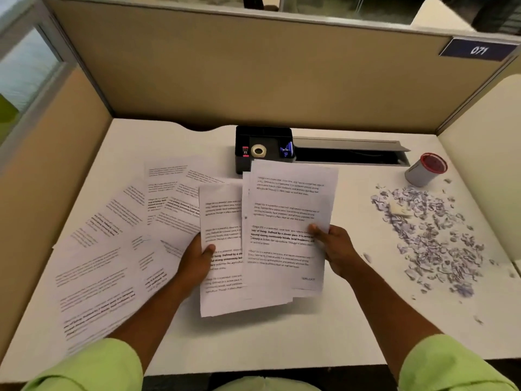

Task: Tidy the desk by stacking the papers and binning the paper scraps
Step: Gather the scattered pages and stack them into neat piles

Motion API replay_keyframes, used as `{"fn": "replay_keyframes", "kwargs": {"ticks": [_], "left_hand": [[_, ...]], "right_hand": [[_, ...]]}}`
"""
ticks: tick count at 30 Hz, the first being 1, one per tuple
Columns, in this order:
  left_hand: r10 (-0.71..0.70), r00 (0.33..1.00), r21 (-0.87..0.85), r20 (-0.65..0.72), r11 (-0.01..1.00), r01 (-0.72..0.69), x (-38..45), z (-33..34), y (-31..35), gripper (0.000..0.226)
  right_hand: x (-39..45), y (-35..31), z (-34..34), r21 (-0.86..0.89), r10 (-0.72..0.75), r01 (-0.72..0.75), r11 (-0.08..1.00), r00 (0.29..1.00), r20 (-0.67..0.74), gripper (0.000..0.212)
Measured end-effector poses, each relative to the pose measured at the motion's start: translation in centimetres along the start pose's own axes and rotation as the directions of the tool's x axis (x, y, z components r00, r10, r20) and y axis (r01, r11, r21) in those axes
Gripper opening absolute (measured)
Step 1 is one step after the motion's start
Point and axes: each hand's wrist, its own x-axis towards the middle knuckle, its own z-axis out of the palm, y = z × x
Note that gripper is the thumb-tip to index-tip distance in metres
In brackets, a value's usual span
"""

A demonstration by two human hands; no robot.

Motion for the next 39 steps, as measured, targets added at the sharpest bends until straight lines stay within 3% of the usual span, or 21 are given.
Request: {"fn": "replay_keyframes", "kwargs": {"ticks": [4, 9, 13, 17, 20, 24, 30, 33, 39], "left_hand": [[0.019, 1.0, -0.049, 0.016, 0.999, -0.018, -0.6, 1.7, 1.9, 0.039], [0.062, 0.998, -0.14, 0.028, 0.988, -0.058, -1.6, 2.7, 3.1, 0.036], [0.072, 0.993, -0.204, -0.093, 0.975, -0.089, -2.7, 3.3, 5.1, 0.02], [0.12, 0.985, -0.186, -0.127, 0.972, -0.143, -2.8, 3.3, 6.0, 0.028], [0.175, 0.976, -0.163, -0.131, 0.967, -0.195, -2.4, 2.7, 6.3, 0.048], [0.221, 0.959, -0.142, -0.176, 0.959, -0.247, -1.9, 2.5, 7.4, 0.049], [0.325, 0.925, -0.176, -0.195, 0.917, -0.359, -2.4, 2.6, 8.5, 0.067], [0.329, 0.918, -0.155, -0.224, 0.917, -0.366, -2.8, 3.1, 8.5, 0.049], [0.288, 0.941, -0.231, -0.176, 0.918, -0.323, -2.3, 3.7, 8.0, 0.037]], "right_hand": [[-0.3, 0.6, 0.9, 0.02, 0.007, -0.007, 1.0, 1.0, 0.014, 0.033], [-0.8, 0.6, 1.5, 0.01, 0.044, -0.046, 0.999, 0.99, 0.132, 0.033], [-0.8, -0.1, 2.6, -0.003, -0.011, 0.011, 1.0, 0.987, 0.161, 0.034], [-0.7, -1.6, 3.4, 0.014, -0.117, 0.116, 0.993, 0.985, 0.127, 0.033], [-0.6, -3.0, 3.7, -0.021, -0.21, 0.213, 0.977, 0.971, 0.114, 0.029], [-1.0, -4.4, 4.0, -0.044, -0.32, 0.326, 0.944, 0.941, 0.108, 0.029], [-2.1, -4.1, 5.0, -0.073, -0.438, 0.435, 0.897, 0.899, -0.017, 0.045], [-2.5, -3.3, 5.0, -0.125, -0.448, 0.444, 0.887, 0.894, -0.007, 0.042], [-2.7, -2.6, 6.4, -0.175, -0.424, 0.415, 0.893, 0.905, -0.02, 0.04]]}}
